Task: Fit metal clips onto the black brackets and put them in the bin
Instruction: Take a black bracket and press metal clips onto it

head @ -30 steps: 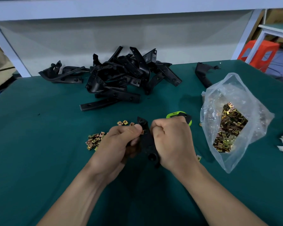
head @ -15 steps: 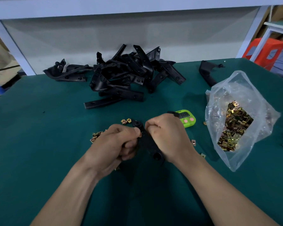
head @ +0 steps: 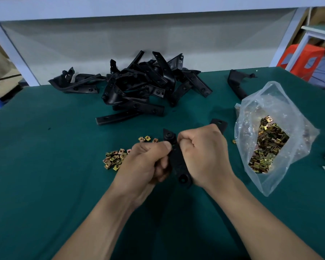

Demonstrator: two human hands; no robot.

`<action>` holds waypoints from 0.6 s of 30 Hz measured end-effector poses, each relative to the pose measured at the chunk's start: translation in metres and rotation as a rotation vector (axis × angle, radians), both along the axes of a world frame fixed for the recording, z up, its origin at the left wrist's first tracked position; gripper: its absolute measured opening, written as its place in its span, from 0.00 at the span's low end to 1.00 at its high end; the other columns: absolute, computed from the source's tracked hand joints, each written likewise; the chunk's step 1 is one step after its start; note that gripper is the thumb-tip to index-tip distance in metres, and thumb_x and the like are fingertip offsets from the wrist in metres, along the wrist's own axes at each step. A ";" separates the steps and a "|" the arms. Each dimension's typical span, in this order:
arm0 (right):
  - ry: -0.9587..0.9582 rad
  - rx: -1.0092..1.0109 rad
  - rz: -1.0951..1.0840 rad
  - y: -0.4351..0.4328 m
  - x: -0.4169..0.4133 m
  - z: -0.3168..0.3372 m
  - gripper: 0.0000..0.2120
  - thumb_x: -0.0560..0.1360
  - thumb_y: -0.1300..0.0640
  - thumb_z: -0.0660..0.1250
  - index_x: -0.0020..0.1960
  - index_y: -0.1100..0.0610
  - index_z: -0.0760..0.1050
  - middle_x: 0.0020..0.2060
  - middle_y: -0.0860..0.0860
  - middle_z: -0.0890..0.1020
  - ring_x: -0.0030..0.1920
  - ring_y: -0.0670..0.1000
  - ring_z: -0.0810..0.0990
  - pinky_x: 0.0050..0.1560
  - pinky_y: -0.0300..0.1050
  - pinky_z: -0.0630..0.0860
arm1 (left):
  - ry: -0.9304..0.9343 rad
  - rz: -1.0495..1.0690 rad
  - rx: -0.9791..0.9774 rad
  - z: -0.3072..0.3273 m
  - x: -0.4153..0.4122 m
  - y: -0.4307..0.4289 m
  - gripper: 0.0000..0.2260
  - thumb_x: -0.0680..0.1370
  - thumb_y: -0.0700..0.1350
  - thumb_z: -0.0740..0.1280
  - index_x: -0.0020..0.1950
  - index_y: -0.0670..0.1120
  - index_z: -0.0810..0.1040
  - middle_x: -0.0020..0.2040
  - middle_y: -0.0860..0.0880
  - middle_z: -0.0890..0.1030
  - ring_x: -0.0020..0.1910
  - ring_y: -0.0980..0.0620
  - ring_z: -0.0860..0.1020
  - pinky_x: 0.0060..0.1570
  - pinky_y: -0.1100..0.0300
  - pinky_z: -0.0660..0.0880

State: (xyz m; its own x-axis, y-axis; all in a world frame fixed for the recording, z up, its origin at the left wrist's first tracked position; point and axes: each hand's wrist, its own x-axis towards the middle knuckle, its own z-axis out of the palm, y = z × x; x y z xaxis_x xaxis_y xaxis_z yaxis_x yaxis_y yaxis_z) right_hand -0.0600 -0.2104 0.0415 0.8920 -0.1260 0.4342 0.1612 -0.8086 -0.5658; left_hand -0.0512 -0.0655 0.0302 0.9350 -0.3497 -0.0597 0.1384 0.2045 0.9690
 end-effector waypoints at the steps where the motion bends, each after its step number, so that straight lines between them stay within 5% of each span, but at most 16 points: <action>1: -0.016 -0.013 -0.019 0.000 0.000 -0.001 0.17 0.71 0.58 0.55 0.24 0.49 0.60 0.20 0.47 0.67 0.39 0.56 0.69 0.40 0.43 0.58 | -0.015 0.030 0.023 0.001 -0.002 -0.002 0.19 0.73 0.49 0.67 0.23 0.47 0.71 0.20 0.49 0.63 0.21 0.53 0.60 0.26 0.59 0.58; 5: 0.037 0.188 0.041 0.005 0.004 -0.005 0.15 0.68 0.58 0.55 0.25 0.48 0.70 0.22 0.47 0.73 0.35 0.59 0.73 0.38 0.46 0.65 | 0.037 0.053 -0.073 -0.001 -0.005 -0.004 0.20 0.74 0.49 0.66 0.22 0.48 0.70 0.20 0.49 0.60 0.23 0.51 0.59 0.24 0.62 0.64; 8: 0.201 0.463 0.140 0.013 0.010 -0.007 0.12 0.68 0.56 0.58 0.27 0.52 0.72 0.31 0.60 0.81 0.37 0.66 0.79 0.42 0.61 0.77 | 0.141 -0.025 -0.223 -0.003 -0.003 -0.001 0.19 0.73 0.48 0.65 0.22 0.49 0.68 0.18 0.52 0.57 0.22 0.51 0.59 0.27 0.63 0.69; 10: 0.245 0.556 0.137 0.014 0.009 -0.006 0.10 0.66 0.57 0.59 0.27 0.57 0.69 0.29 0.65 0.73 0.32 0.62 0.69 0.36 0.63 0.71 | 0.154 -0.025 -0.290 -0.002 0.003 0.006 0.18 0.74 0.49 0.65 0.24 0.50 0.68 0.18 0.54 0.58 0.21 0.53 0.62 0.31 0.62 0.70; 13: 0.145 0.383 0.089 0.004 0.006 -0.011 0.08 0.65 0.60 0.56 0.28 0.56 0.69 0.24 0.57 0.64 0.32 0.58 0.61 0.32 0.53 0.59 | 0.071 0.062 -0.289 -0.004 0.013 0.019 0.18 0.79 0.52 0.65 0.30 0.50 0.73 0.22 0.54 0.59 0.26 0.53 0.64 0.33 0.63 0.70; 16: 0.060 0.180 -0.011 0.000 0.003 -0.014 0.17 0.69 0.59 0.53 0.27 0.42 0.70 0.24 0.46 0.71 0.37 0.54 0.65 0.33 0.39 0.58 | -0.028 0.011 -0.145 -0.007 0.013 0.023 0.17 0.77 0.56 0.67 0.33 0.48 0.79 0.23 0.52 0.63 0.29 0.52 0.67 0.34 0.65 0.72; 18: 0.020 0.118 -0.068 0.001 0.004 -0.015 0.17 0.71 0.58 0.53 0.27 0.46 0.70 0.24 0.45 0.73 0.43 0.54 0.66 0.37 0.35 0.61 | -0.097 -0.054 -0.049 -0.010 0.010 0.020 0.17 0.77 0.55 0.70 0.32 0.46 0.79 0.22 0.52 0.64 0.27 0.52 0.65 0.32 0.64 0.72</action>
State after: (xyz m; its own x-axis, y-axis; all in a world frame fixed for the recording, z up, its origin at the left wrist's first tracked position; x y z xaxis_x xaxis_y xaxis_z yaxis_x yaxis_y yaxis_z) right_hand -0.0563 -0.2091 0.0269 0.8877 -0.2357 0.3955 0.0960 -0.7453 -0.6598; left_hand -0.0411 -0.0453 0.0205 0.9151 -0.4003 0.0490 0.0563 0.2471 0.9674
